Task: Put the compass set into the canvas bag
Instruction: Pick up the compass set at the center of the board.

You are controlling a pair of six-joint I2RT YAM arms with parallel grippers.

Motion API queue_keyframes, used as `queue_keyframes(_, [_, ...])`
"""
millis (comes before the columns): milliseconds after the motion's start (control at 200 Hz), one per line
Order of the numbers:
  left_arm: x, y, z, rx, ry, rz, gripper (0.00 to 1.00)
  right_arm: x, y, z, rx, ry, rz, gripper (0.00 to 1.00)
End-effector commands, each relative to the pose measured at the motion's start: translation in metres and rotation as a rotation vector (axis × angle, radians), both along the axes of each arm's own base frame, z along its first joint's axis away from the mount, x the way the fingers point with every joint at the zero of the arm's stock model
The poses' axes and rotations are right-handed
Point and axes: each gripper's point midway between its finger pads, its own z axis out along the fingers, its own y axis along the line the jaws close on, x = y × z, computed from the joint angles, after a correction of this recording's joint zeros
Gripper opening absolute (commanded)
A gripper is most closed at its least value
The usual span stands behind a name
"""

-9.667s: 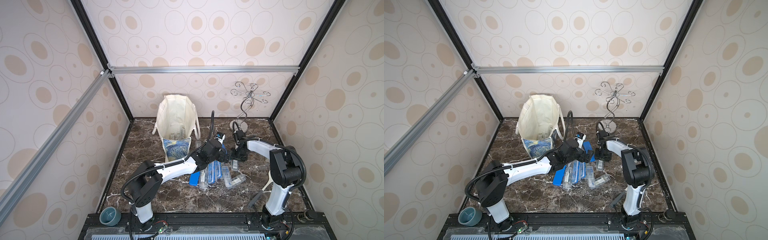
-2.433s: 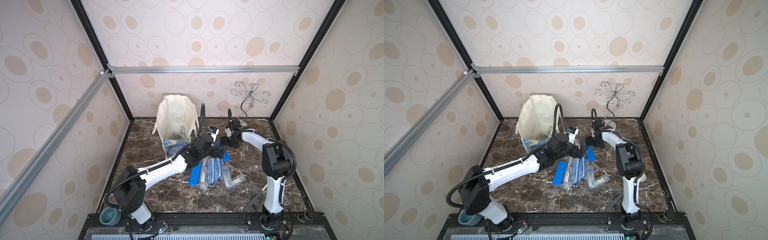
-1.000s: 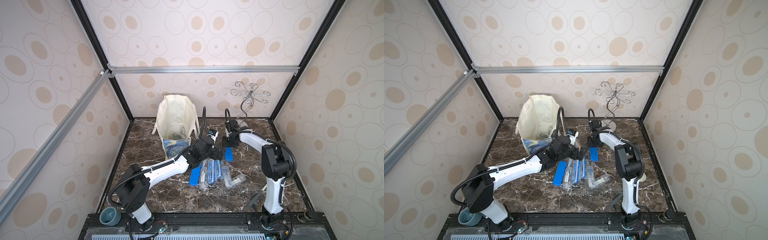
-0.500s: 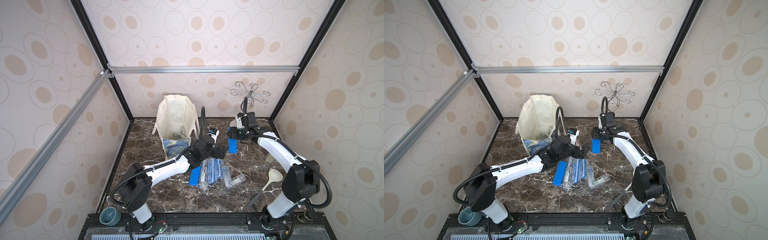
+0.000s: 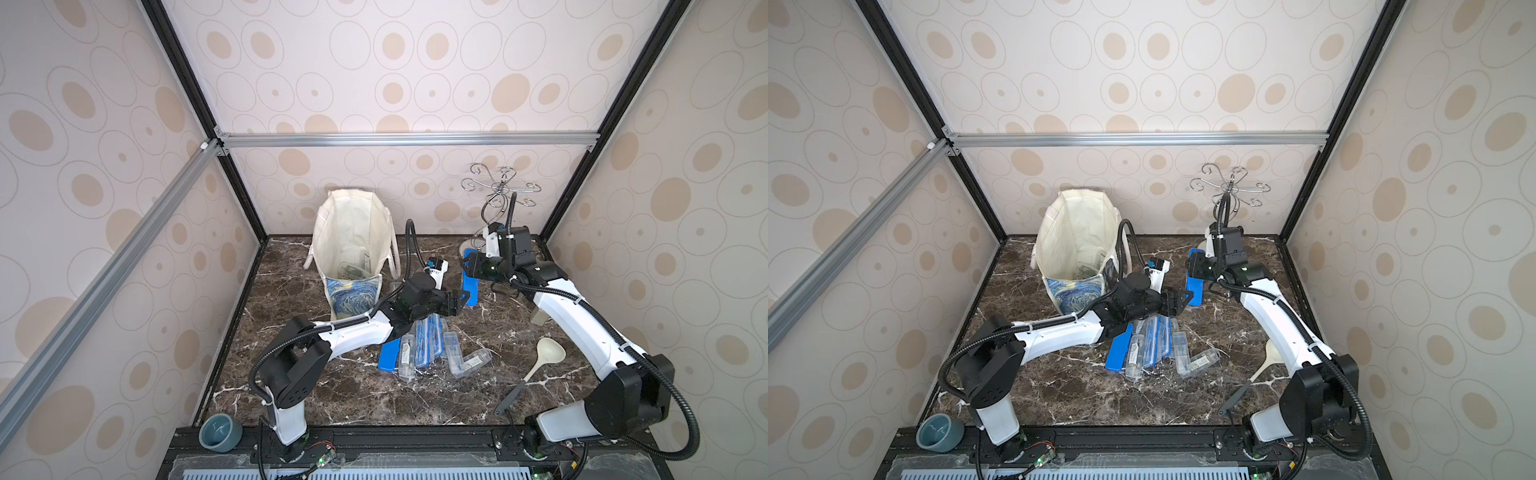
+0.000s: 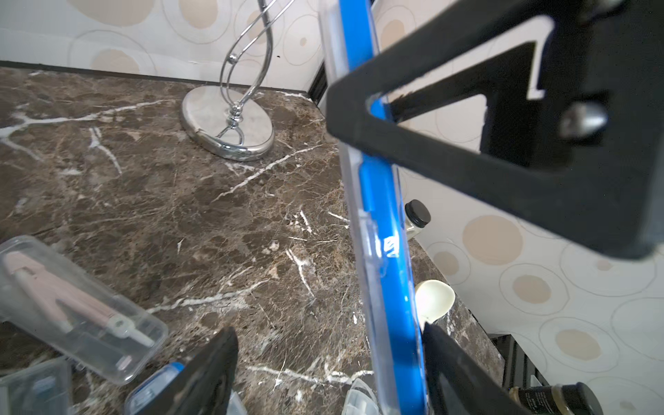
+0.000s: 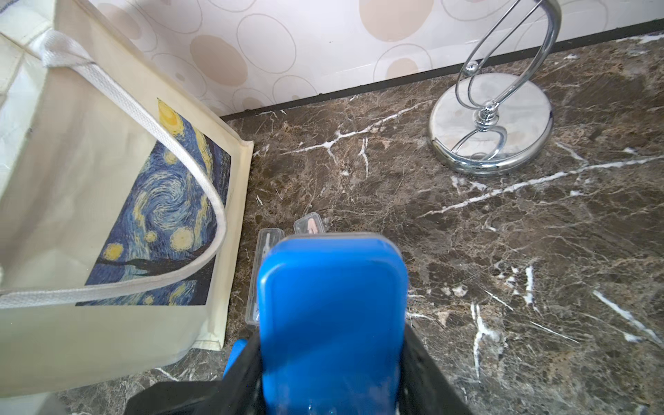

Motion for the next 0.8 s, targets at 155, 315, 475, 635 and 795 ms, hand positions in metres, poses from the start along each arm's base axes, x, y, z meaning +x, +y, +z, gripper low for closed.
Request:
queue_keyframes(155, [-0.01, -0.027, 0.044, -0.21, -0.045, -0.106, 0.58, -0.007, 0.005, 0.012, 0.04, -0.03, 0.019, 0.49])
queue_keyframes(315, [-0.011, -0.032, 0.041, -0.22, -0.032, -0.126, 0.42, -0.007, 0.006, 0.015, 0.052, -0.036, 0.022, 0.49])
queue_keyframes(475, [-0.014, -0.036, 0.039, -0.243, -0.014, -0.15, 0.33, -0.008, 0.007, 0.018, 0.059, -0.044, 0.024, 0.49])
queue_keyframes(635, [-0.016, -0.039, 0.04, -0.258, -0.011, -0.17, 0.24, -0.008, 0.008, 0.02, 0.064, -0.048, 0.029, 0.49])
queue_keyframes(795, [-0.017, -0.038, 0.043, -0.267, -0.015, -0.171, 0.17, -0.008, 0.008, 0.021, 0.067, -0.052, 0.03, 0.49])
